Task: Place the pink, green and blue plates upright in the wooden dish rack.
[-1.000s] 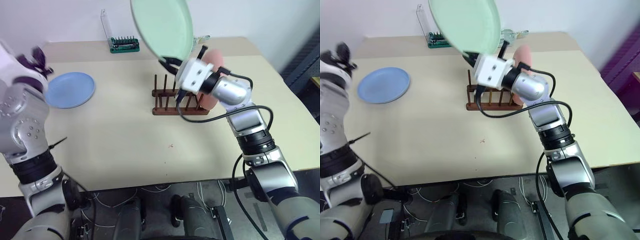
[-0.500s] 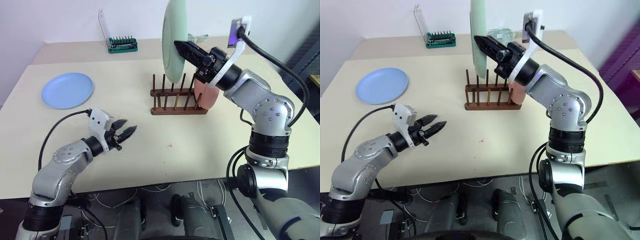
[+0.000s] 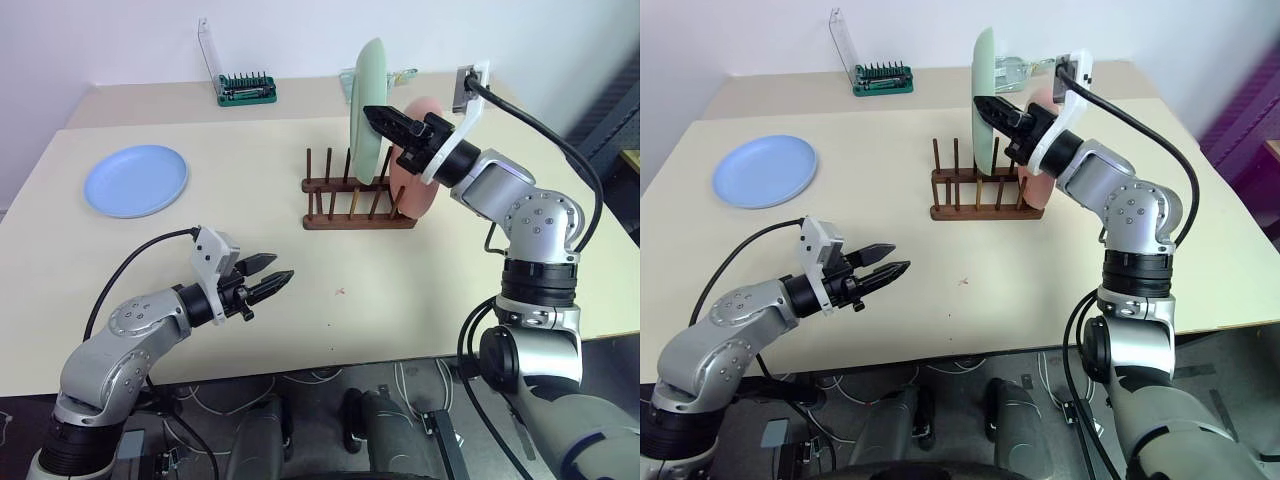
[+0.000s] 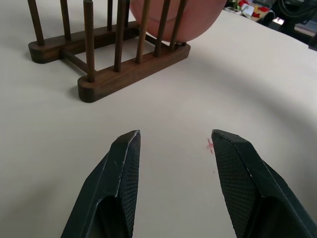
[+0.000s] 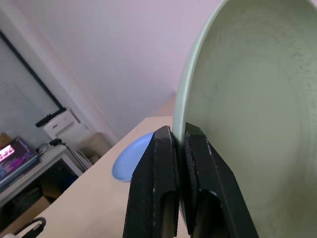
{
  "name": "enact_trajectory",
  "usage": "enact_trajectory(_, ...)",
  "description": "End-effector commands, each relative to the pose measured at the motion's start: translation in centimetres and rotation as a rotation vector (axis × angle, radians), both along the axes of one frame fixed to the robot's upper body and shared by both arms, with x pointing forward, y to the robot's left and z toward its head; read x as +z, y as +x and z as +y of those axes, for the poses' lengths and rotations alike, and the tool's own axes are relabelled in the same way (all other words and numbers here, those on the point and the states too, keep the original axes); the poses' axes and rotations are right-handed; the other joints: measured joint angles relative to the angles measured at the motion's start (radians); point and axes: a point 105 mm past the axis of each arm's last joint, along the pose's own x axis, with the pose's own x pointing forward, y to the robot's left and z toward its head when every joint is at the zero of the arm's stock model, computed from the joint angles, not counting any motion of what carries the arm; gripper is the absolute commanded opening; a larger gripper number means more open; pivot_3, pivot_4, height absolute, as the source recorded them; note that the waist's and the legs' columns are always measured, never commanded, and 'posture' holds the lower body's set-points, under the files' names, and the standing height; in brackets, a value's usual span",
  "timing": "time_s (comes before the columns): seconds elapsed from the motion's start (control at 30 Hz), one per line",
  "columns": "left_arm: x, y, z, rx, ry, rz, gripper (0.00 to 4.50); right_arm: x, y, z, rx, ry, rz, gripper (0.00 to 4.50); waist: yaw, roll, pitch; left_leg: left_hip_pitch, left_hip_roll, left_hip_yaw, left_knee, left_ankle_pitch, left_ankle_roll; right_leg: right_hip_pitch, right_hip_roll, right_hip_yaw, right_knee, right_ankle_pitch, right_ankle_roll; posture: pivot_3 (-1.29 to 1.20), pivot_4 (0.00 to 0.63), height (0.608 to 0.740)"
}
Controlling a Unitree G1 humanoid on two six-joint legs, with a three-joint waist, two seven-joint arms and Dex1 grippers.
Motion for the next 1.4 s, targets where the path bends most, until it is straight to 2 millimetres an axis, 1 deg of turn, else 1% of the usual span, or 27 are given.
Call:
enact_trajectory(0.03, 0.9, -0.5, -0.5, -0.015, -0.01, -0.041, 2.31, 1.7, 0.0, -0.4, -0.008, 0.059, -0.008, 0.0, 0.0, 0.0, 0.0, 0.0, 0.0, 0.0, 0.0, 0.0, 0.0, 0.0, 0.0, 0.0, 0.0, 0.0, 0.0, 0.0, 0.15, 0.73)
enact_trajectory(0.1, 0.9, -0.4, -0.5, -0.012, -0.012, -0.042, 2.31, 1.3, 0.2, -0.5, -0.017, 0.067, 0.021, 0.0, 0.0, 0.0, 0.0, 0.0, 0.0, 0.0, 0.0, 0.0, 0.0, 0.0, 0.0, 0.0, 0.0, 0.0, 0.0, 0.0, 0.15, 0.73)
enact_trajectory(0.27, 0.8, -0.4, -0.6, -0.016, -0.01, -0.041, 2.31, -0.3, 0.8, -0.4, -0.042, 0.031, 0.093, 0.0, 0.0, 0.0, 0.0, 0.0, 0.0, 0.0, 0.0, 0.0, 0.0, 0.0, 0.0, 0.0, 0.0, 0.0, 0.0, 0.0, 0.15, 0.73)
enact_trajectory(0.33, 0.8, -0.3, -0.6, -0.016, -0.008, -0.043, 2.31, -0.4, 0.8, -0.5, -0.045, 0.031, 0.094, 0.0, 0.0, 0.0, 0.0, 0.0, 0.0, 0.0, 0.0, 0.0, 0.0, 0.0, 0.0, 0.0, 0.0, 0.0, 0.0, 0.0, 0.15, 0.73)
enact_trajectory(0.43, 0.8, -0.2, -0.6, -0.015, -0.008, -0.043, 2.34, 0.3, 0.6, -0.6, -0.045, 0.04, 0.066, 1.06, 0.0, 0.0, 0.0, 0.0, 0.0, 0.0, 0.0, 0.0, 0.0, 0.0, 0.0, 0.0, 0.0, 0.0, 0.0, 0.0, 0.15, 0.73)
enact_trajectory(0.5, 0.7, -0.2, -0.6, -0.015, -0.008, -0.042, 2.34, 0.6, 0.5, -0.6, -0.055, 0.024, 0.046, 2.01, 0.0, 0.0, 0.0, 0.0, 0.0, 0.0, 0.0, 0.0, 0.0, 0.0, 0.0, 0.0, 0.0, 0.0, 0.0, 0.0, 0.15, 0.73)
enact_trajectory(0.6, 0.7, -0.2, -0.6, -0.013, -0.007, -0.041, 2.34, 1.2, 0.3, -0.5, -0.074, -0.03, -0.011, 3.58, 0.0, 0.0, 0.0, 0.0, 0.0, 0.0, 0.0, 0.0, 0.0, 0.0, 0.0, 0.0, 0.0, -0.001, 0.001, 0.0, 0.15, 0.73)
enact_trajectory(0.63, 0.7, -0.1, -0.6, -0.011, -0.007, -0.042, 2.34, 1.5, 0.2, -0.5, -0.097, -0.092, -0.059, 4.03, 0.0, 0.0, 0.0, 0.0, 0.0, 0.0, 0.0, 0.0, 0.0, 0.0, 0.0, 0.0, 0.0, -0.001, 0.002, 0.0, 0.15, 0.73)
enact_trajectory(0.77, 0.7, 0.2, -0.4, 0.015, -0.005, -0.051, 2.34, 2.4, -0.1, -0.4, -0.145, -0.229, -0.189, 4.03, 0.0, 0.001, 0.001, 0.0, 0.0, 0.0, 0.0, 0.0, 0.0, 0.0, 0.0, 0.0, -0.001, -0.003, 0.001, 0.0, 0.15, 0.73)
enact_trajectory(0.9, 0.6, 0.6, -0.2, 0.036, -0.005, -0.054, 2.34, 3.0, -1.1, 0.4, -0.164, -0.465, -0.384, 4.03, 0.0, 0.002, 0.001, -0.001, 0.0, 0.0, 0.0, 0.0, 0.0, -0.001, 0.0, 0.0, -0.001, -0.003, 0.001, 0.0, 0.15, 0.73)
enact_trajectory(0.97, 0.6, 0.9, 0.0, 0.056, -0.004, -0.059, 2.34, 3.1, -1.2, 0.4, -0.209, -0.616, -0.508, 4.03, 0.001, 0.002, 0.001, -0.001, 0.0, 0.0, 0.0, 0.0, 0.0, -0.001, 0.0, 0.0, -0.001, -0.003, 0.001, 0.0, 0.15, 0.73)
enact_trajectory(1.0, 0.7, 1.0, 0.1, 0.067, -0.004, -0.063, 2.34, 3.1, -1.3, 0.4, -0.221, -0.66, -0.55, 4.03, 0.001, 0.002, 0.001, -0.001, 0.0, 0.0, 0.0, 0.0, 0.0, -0.001, 0.0, 0.0, -0.001, -0.004, 0.0, 0.0, 0.15, 0.73)
enact_trajectory(1.03, 0.7, 2.0, 0.9, 0.139, -0.005, -0.07, 2.34, 4.0, -1.4, 0.5, -0.247, -0.686, -0.631, 4.03, 0.001, 0.002, 0.001, 0.0, 0.0, 0.0, 0.0, 0.0, 0.0, 0.0, 0.0, 0.0, -0.001, -0.004, 0.0, 0.0, 0.15, 0.73)
enact_trajectory(1.07, 0.7, 3.9, 2.8, 0.288, 0.009, -0.081, 2.58, 4.9, -1.7, 0.9, -0.261, -0.7, -0.712, 4.08, 0.001, 0.003, 0.002, 0.0, 0.0, 0.0, 0.0, 0.0, 0.0, 0.0, 0.0, 0.0, -0.001, -0.004, 0.0, 0.0, 0.15, 0.73)
enact_trajectory(1.1, 0.6, 5.2, 4.1, 0.394, 0.019, -0.086, 2.84, 5.4, -2.0, 1.3, -0.269, -0.709, -0.768, 4.1, 0.003, 0.003, 0.002, 0.0, 0.0, 0.0, 0.0, 0.0, 0.0, 0.0, 0.0, 0.0, -0.001, -0.004, 0.0, 0.0, 0.15, 0.73)
enact_trajectory(1.13, 1.3, 6.7, 6.3, 0.544, -0.025, -0.095, 3.14, 5.7, -2.7, 2.4, -0.236, -0.741, -0.861, 4.1, 0.003, 0.002, 0.002, -0.001, -0.001, 0.0, 0.0, 0.0, 0.0, -0.001, 0.0, 0.0, -0.001, -0.003, 0.0, 0.0, 0.15, 0.73)
enact_trajectory(1.17, 1.7, 7.5, 7.6, 0.633, -0.063, -0.097, 3.62, 5.6, -3.3, 3.2, -0.206, -0.764, -0.919, 4.1, 0.002, 0.002, 0.002, 0.0, -0.001, -0.001, 0.0, 0.0, 0.0, 0.0, 0.001, 0.0, -0.001, -0.003, 0.001, 0.0, 0.15, 0.73)
enact_trajectory(1.2, 2.1, 8.4, 9.5, 0.762, -0.103, -0.083, 4.19, 5.3, -3.7, 4.0, -0.172, -0.778, -0.957, 4.1, 0.002, 0.002, 0.002, 0.0, -0.001, -0.001, 0.0, 0.0, 0.0, 0.0, 0.001, 0.0, 0.0, -0.002, 0.003, 0.0, 0.15, 0.73)
enact_trajectory(1.23, 2.6, 9.2, 12.0, 0.913, -0.191, -0.054, 4.49, 4.9, -4.0, 4.7, -0.145, -0.781, -0.979, 4.1, 0.0, 0.002, 0.002, 0.0, -0.001, -0.001, 0.0, 0.0, 0.0, 0.0, 0.002, 0.0, -0.001, -0.002, 0.003, 0.0, 0.15, 0.73)
enact_trajectory(1.27, 2.7, 9.5, 13.4, 1.004, -0.249, -0.026, 4.49, 4.7, -4.1, 5.1, -0.133, -0.777, -0.985, 4.1, -0.001, 0.001, 0.002, 0.0, -0.001, -0.001, 0.0, 0.0, 0.0, 0.0, 0.002, 0.0, -0.001, -0.002, 0.003, 0.0, 0.15, 0.73)
enact_trajectory(1.3, 2.8, 9.7, 14.3, 1.059, -0.29, -0.004, 4.49, 4.6, -4.1, 5.3, -0.126, -0.775, -0.99, 4.1, -0.003, 0.001, 0.002, 0.0, -0.001, -0.001, 0.0, 0.0, 0.0, 0.0, 0.002, 0.0, -0.001, -0.002, 0.003, 0.0, 0.15, 0.73)
enact_trajectory(1.37, 2.4, 10.1, 17.5, 1.236, -0.377, 0.081, 4.49, 4.0, -4.1, 5.8, -0.104, -0.759, -0.977, 4.1, -0.001, 0.001, 0.002, 0.0, -0.001, 0.0, 0.0, 0.0, 0.001, 0.0, 0.001, 0.0, 0.0, -0.001, 0.003, 0.0, 0.15, 0.73)
enact_trajectory(1.4, 2.3, 10.2, 18.7, 1.3, -0.437, 0.119, 4.49, 3.8, -4.0, 6.0, -0.093, -0.755, -0.973, 4.1, 0.0, 0.001, 0.002, 0.0, -0.001, 0.0, 0.0, 0.0, 0.001, 0.0, 0.001, 0.0, 0.0, 0.0, 0.0, 0.0, 0.15, 0.73)
